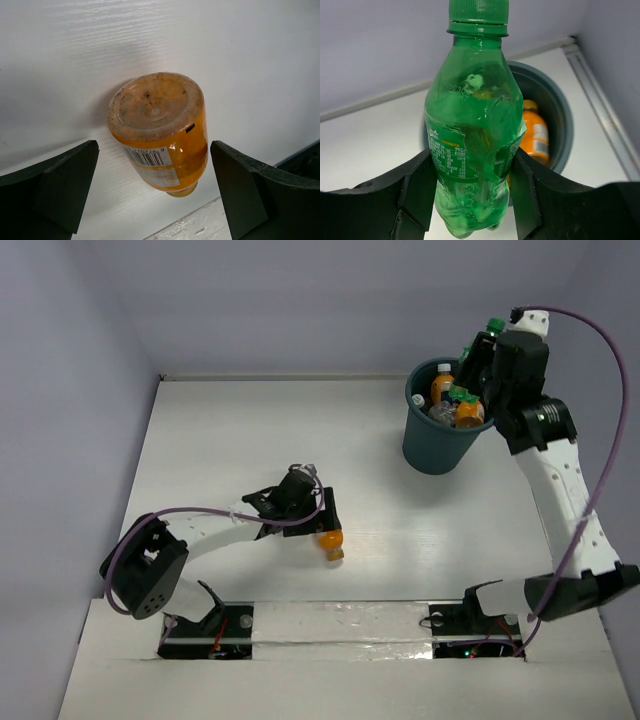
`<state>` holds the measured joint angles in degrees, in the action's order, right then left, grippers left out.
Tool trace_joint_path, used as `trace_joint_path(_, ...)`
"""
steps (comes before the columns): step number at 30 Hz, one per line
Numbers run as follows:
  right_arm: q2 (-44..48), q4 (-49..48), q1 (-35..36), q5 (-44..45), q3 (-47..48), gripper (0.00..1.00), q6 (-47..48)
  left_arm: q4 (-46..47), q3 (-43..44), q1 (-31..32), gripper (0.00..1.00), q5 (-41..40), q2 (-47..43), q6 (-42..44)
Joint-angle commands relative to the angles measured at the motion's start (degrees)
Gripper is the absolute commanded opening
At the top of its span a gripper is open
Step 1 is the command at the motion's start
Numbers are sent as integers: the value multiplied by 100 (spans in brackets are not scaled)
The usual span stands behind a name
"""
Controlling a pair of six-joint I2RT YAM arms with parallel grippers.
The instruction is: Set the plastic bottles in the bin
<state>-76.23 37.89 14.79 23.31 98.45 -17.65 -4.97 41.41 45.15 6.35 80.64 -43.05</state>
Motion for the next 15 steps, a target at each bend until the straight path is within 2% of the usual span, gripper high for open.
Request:
trace_joint_path(1, -497, 35, -405, 288, 297, 46, 613, 269, 166, -23, 93, -37, 83, 139)
trace_joint_path(6, -990, -9, -863, 314, 324, 48, 912, 295, 157, -23, 87, -134, 136, 209)
trace_joint_path(9, -1227, 34, -934, 227, 323, 50, 912, 295, 157, -23, 77, -151, 119, 244)
trace_joint_path(10, -1271, 43, -934, 235, 315, 57, 939, 286, 131, -23, 71, -160, 101, 244)
trace_joint_path(12, -1359, 157, -986, 183, 402, 71, 930, 286, 113, -23, 65, -160, 40, 244)
trace_joint_path(13, -1360, 227, -986, 96, 472, 84, 860, 269, 113, -23, 56, -169, 5, 253)
trace_joint_path(15, -1238, 210, -986, 42, 464, 94, 790, 234, 131, -23, 52, -195, -75, 262)
